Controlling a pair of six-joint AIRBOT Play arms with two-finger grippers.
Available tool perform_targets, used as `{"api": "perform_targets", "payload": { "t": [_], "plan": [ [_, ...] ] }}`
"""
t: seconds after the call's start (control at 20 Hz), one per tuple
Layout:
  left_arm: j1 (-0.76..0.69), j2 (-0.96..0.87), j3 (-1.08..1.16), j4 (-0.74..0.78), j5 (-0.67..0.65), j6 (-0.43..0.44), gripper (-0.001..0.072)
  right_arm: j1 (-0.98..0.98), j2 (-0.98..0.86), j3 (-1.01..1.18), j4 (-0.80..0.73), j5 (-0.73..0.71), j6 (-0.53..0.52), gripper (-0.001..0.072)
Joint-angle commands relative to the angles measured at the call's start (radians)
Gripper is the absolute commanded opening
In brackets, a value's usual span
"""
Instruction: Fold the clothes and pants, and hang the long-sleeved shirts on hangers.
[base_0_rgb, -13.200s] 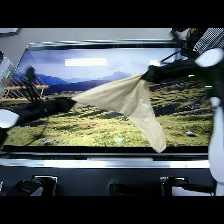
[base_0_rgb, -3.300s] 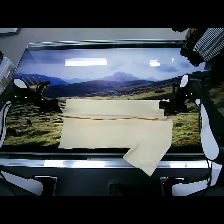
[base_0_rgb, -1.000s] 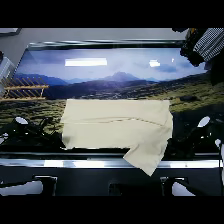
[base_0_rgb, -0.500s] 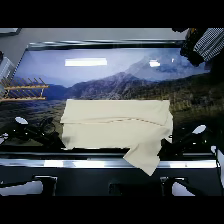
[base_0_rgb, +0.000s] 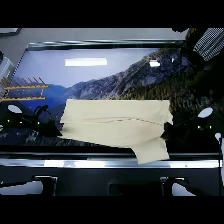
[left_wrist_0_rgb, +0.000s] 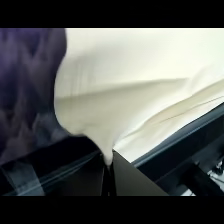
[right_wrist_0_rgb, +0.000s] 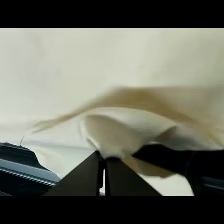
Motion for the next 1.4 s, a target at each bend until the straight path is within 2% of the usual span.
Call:
{"api": "perform_targets", "payload": {
  "t": [0.0, 0.2, 0.35, 0.65, 0.85, 0.9, 0.95, 1.0, 1.05, 1.1, 1.2, 1.3, 1.35],
  "plan": [
    [-0.023, -0.052, 0.157, 0.000, 0.011, -0.055, 0.0019, 0.093, -0.088, 0.243, -0.024, 0.000, 0.045, 0.0036],
    [-0.051, -0.196, 0.399, -0.001, 0.010, -0.123, 0.0020, 0.101, -0.309, 0.541, -0.027, -0.005, 0.121, 0.0037],
    [-0.075, -0.316, 0.583, -0.001, 0.011, -0.174, 0.0020, 0.101, -0.426, 0.678, -0.005, -0.050, 0.126, 0.0037],
    [-0.117, -0.478, 0.776, -0.064, 0.047, -0.198, 0.0020, 0.101, -0.507, 0.706, 0.138, -0.248, 0.105, 0.0039],
    [-0.117, -0.514, 0.776, -0.067, 0.060, -0.209, 0.0020, 0.112, -0.555, 0.706, 0.196, -0.247, 0.084, 0.0040],
    [-0.117, -0.521, 0.776, -0.067, 0.043, -0.219, 0.0040, 0.114, -0.560, 0.706, 0.198, -0.239, 0.085, 0.0040],
    [-0.117, -0.521, 0.776, -0.067, 0.018, -0.218, 0.0225, 0.114, -0.558, 0.706, 0.202, -0.229, 0.085, 0.0044],
    [-0.113, -0.518, 0.783, -0.067, -0.018, -0.218, 0.0532, 0.105, -0.549, 0.709, 0.203, -0.215, 0.092, 0.0123],
    [-0.101, -0.516, 0.804, -0.067, -0.074, -0.218, 0.0660, 0.086, -0.536, 0.723, 0.202, -0.180, 0.092, 0.0278],
    [-0.084, -0.510, 0.831, -0.067, -0.125, -0.218, 0.0660, 0.055, -0.523, 0.744, 0.201, -0.125, 0.083, 0.0413],
    [-0.036, -0.483, 0.902, -0.067, -0.195, -0.222, 0.0661, -0.051, -0.500, 0.773, 0.201, 0.018, 0.039, 0.0608],
    [0.007, -0.430, 0.945, -0.067, -0.200, -0.254, 0.0715, -0.176, -0.502, 0.765, 0.172, 0.137, 0.036, 0.0696],
    [0.021, -0.402, 0.957, -0.067, -0.200, -0.271, 0.0715, -0.225, -0.507, 0.748, 0.132, 0.169, 0.036, 0.0712]
  ]
}}
